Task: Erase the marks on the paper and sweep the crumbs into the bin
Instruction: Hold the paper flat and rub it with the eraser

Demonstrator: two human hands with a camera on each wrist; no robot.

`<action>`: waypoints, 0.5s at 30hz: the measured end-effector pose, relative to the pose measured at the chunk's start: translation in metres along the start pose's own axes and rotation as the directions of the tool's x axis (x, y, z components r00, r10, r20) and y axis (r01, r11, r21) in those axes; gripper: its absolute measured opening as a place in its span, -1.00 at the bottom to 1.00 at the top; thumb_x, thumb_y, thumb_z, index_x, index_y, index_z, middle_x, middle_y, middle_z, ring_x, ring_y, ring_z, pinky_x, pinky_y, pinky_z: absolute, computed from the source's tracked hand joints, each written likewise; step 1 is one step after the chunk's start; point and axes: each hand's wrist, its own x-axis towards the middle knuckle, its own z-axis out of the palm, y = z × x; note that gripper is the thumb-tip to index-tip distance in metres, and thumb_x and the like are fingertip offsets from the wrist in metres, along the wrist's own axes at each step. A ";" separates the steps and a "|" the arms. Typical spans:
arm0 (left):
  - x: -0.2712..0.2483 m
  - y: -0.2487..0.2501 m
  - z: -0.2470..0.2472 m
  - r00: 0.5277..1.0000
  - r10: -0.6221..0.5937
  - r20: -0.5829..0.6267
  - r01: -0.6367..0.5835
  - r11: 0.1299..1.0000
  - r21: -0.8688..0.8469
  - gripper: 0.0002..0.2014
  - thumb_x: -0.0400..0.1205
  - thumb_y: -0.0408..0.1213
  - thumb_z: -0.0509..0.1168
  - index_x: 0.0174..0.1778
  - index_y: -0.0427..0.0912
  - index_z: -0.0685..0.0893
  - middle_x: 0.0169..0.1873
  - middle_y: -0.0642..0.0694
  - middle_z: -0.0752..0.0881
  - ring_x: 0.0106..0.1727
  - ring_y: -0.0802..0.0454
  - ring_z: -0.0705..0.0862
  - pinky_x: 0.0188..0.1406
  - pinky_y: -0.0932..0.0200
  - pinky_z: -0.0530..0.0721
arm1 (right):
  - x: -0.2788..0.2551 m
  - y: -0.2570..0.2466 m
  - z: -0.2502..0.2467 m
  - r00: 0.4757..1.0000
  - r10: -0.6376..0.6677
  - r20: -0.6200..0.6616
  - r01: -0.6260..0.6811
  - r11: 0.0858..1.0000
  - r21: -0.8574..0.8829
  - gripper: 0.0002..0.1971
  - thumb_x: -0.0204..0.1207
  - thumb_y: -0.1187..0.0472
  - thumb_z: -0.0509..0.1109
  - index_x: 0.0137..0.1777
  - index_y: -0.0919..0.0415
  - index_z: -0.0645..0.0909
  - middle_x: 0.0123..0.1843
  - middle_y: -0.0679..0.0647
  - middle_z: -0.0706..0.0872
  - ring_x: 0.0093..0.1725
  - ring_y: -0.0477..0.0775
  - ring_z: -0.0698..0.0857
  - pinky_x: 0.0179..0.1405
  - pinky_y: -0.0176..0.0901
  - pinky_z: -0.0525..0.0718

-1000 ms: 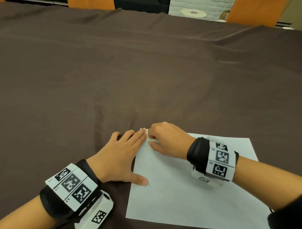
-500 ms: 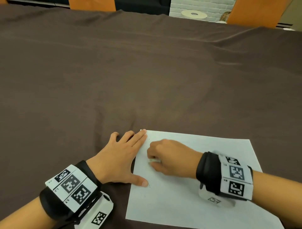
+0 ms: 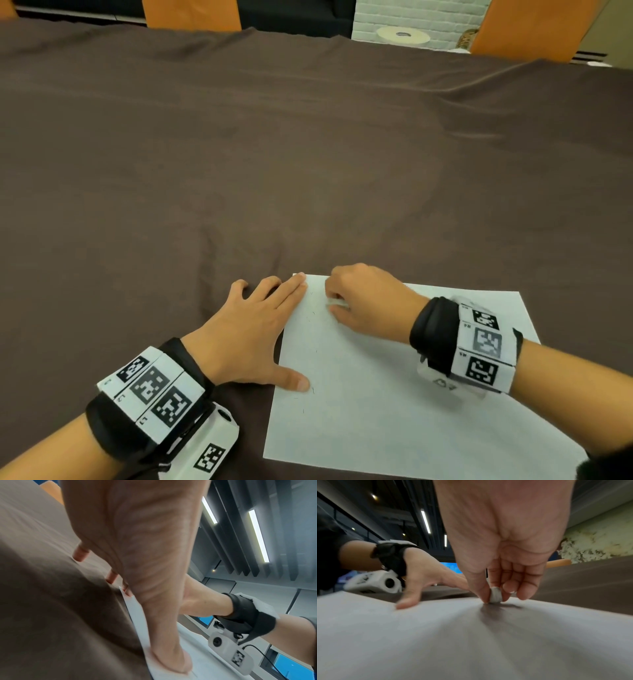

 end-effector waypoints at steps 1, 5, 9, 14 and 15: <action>0.000 -0.001 0.000 1.000 0.004 -0.013 -0.004 1.000 -0.005 0.30 0.29 0.69 0.09 0.74 -0.13 -0.16 0.72 0.08 -0.17 0.63 0.01 0.01 0.57 -0.27 0.10 | -0.005 -0.007 0.003 0.999 -0.042 0.030 0.042 0.999 0.001 -0.86 0.59 0.17 0.23 -0.10 0.24 0.52 -0.04 0.12 0.61 -0.13 0.17 0.57 -0.23 -0.13 0.41; 0.000 -0.001 0.001 0.999 0.010 -0.035 -0.010 1.000 0.015 0.30 0.26 0.71 0.05 0.74 -0.17 -0.02 0.73 0.03 -0.03 0.61 -0.03 0.15 0.50 -0.31 0.24 | -0.019 -0.024 0.007 0.986 -0.130 0.109 0.124 0.991 0.058 -0.87 0.60 0.16 0.24 -0.10 0.21 0.52 -0.04 0.13 0.62 -0.18 0.11 0.49 -0.20 -0.10 0.44; 0.001 0.000 0.000 1.000 0.001 -0.006 -0.001 1.000 0.016 0.30 0.29 0.68 0.11 0.74 -0.11 -0.20 0.72 0.09 -0.18 0.64 0.01 0.03 0.56 -0.26 0.12 | -0.004 0.000 0.000 1.000 0.007 0.016 -0.008 1.000 0.005 -0.84 0.58 0.17 0.24 -0.12 0.26 0.53 -0.09 0.09 0.60 -0.18 0.15 0.55 -0.24 -0.07 0.50; -0.001 0.003 -0.002 0.999 -0.026 0.042 0.023 0.998 0.060 0.29 0.31 0.68 0.09 0.72 -0.11 -0.29 0.70 0.11 -0.29 0.65 0.04 -0.06 0.58 -0.22 0.08 | -0.034 -0.032 0.011 0.967 -0.185 0.175 0.174 0.982 0.074 -0.87 0.59 0.19 0.24 -0.13 0.24 0.51 -0.07 0.13 0.59 -0.17 0.14 0.52 -0.22 -0.12 0.40; 0.000 0.002 -0.003 0.999 -0.026 0.041 0.023 0.998 0.063 0.30 0.31 0.68 0.09 0.72 -0.10 -0.29 0.70 0.11 -0.29 0.65 0.04 -0.06 0.58 -0.22 0.08 | -0.031 -0.028 0.007 0.973 -0.164 0.165 0.156 0.986 0.059 -0.87 0.59 0.18 0.24 -0.14 0.21 0.50 -0.06 0.13 0.60 -0.19 0.12 0.48 -0.22 -0.12 0.38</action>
